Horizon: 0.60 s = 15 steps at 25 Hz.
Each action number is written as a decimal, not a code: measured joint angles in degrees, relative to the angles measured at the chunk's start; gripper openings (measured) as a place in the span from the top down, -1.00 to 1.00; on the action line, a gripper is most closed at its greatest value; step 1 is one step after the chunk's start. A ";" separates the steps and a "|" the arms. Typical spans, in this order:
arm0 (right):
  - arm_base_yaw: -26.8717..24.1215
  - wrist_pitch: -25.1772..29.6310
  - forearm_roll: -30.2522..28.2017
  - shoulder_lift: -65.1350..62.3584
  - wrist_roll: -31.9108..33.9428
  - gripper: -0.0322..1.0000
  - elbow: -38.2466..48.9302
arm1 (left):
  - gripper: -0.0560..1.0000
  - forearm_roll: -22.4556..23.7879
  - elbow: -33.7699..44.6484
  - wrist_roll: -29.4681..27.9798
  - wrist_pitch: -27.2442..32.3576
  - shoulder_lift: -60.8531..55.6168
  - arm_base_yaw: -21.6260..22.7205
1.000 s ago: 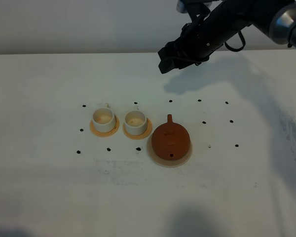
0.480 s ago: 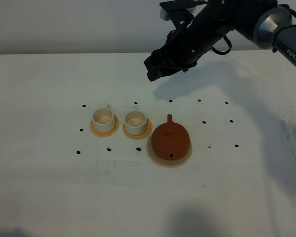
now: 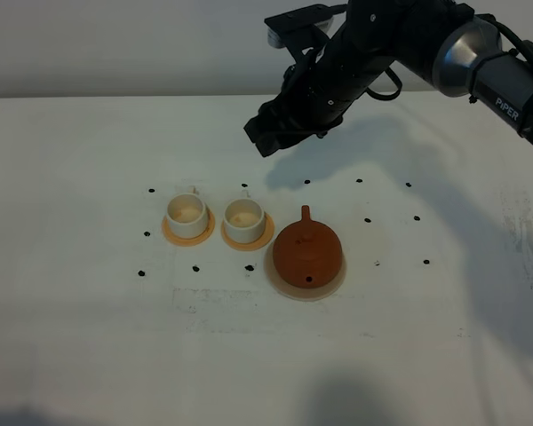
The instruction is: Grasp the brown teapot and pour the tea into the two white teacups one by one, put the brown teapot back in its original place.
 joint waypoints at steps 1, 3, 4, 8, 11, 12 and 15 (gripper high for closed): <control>0.00 0.04 -1.14 0.00 0.75 0.02 0.00 | -0.22 0.00 0.00 0.00 0.00 0.00 0.00; 0.00 0.04 -2.65 0.00 1.61 0.02 0.00 | -0.22 0.00 0.00 0.00 0.00 0.00 0.00; 0.00 0.04 -2.91 0.00 1.96 0.02 0.00 | -0.22 0.00 0.00 0.00 0.00 0.00 0.00; 0.00 0.48 -4.33 0.00 2.40 0.03 0.00 | -0.22 0.00 0.00 0.00 0.00 0.00 0.00; 0.00 0.48 -5.17 0.00 2.52 0.03 0.00 | -0.22 0.00 0.00 0.00 0.00 0.00 0.00; 0.00 0.48 -5.29 0.00 2.65 0.03 0.00 | -0.22 0.00 0.00 0.00 0.00 0.00 0.00; 0.00 0.42 -6.68 0.00 3.73 0.03 0.00 | -0.22 0.00 0.00 0.00 0.00 0.00 0.00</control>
